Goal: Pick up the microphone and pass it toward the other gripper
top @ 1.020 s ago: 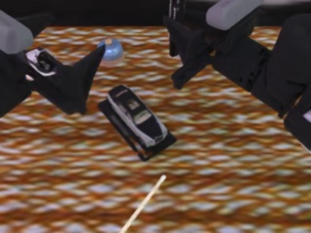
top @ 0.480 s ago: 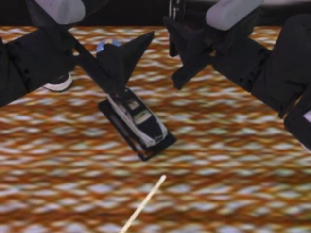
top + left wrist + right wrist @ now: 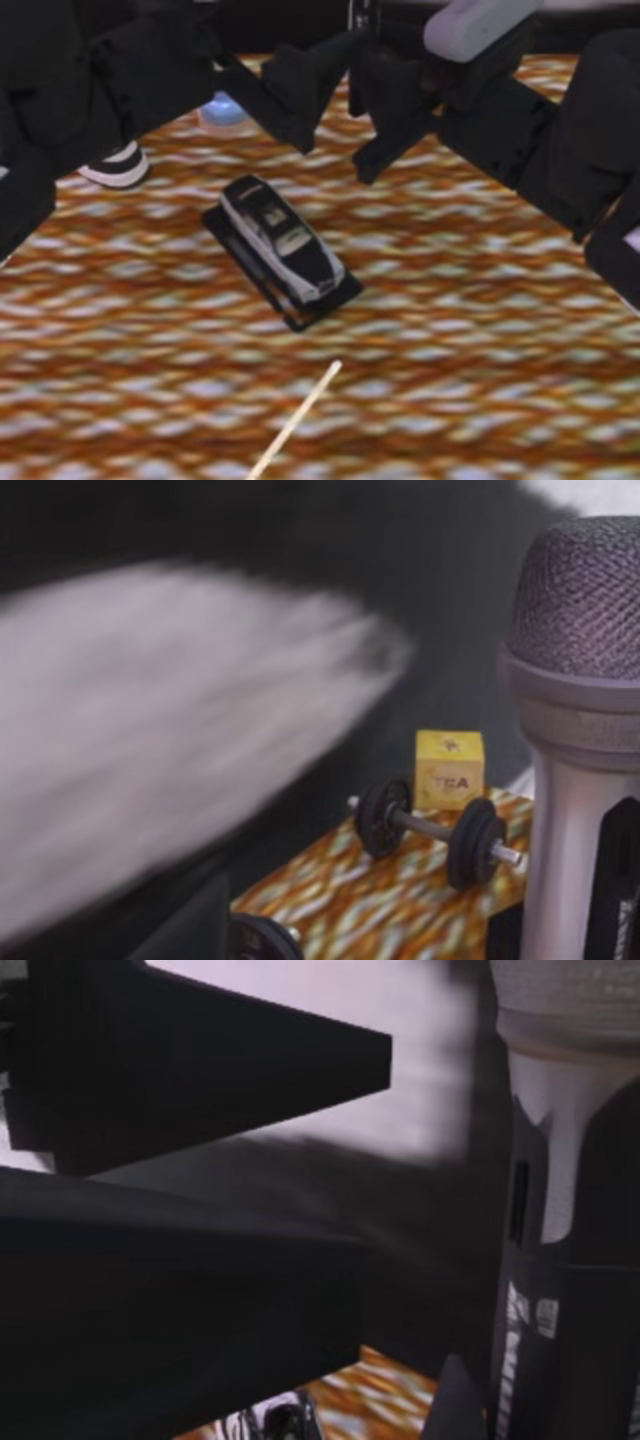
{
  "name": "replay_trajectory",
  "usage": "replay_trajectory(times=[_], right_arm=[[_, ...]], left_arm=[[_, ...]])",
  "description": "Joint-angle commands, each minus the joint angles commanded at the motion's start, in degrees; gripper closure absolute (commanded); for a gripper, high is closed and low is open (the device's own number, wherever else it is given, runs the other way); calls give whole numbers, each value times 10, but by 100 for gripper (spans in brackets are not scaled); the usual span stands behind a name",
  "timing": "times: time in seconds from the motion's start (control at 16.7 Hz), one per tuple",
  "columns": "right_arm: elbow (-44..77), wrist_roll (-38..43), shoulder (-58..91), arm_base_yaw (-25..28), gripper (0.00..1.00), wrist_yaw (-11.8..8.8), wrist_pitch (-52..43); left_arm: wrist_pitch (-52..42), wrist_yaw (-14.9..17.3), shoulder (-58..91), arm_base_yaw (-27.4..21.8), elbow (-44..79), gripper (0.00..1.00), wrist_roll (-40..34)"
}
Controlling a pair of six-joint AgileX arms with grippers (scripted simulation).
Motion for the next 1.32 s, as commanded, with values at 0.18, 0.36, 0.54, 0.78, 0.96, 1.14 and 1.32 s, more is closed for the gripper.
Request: replay_trajectory(times=[0.18, 0.36, 0.54, 0.78, 0.96, 1.14, 1.32], right_arm=[[0, 0, 0, 0, 100, 0, 0], [0, 0, 0, 0, 100, 0, 0], [0, 0, 0, 0, 100, 0, 0], [0, 0, 0, 0, 100, 0, 0], [0, 0, 0, 0, 100, 0, 0], [0, 0, 0, 0, 100, 0, 0], [0, 0, 0, 0, 100, 0, 0]], left_arm=[[23, -28, 85, -29, 57, 0, 0], [34, -45, 122, -46, 87, 0, -1], [34, -45, 123, -47, 88, 0, -1], [34, -45, 123, -47, 88, 23, -1], [34, -45, 123, -47, 88, 45, -1], [34, -45, 123, -47, 88, 68, -1], [34, -45, 123, -47, 88, 90, -1]])
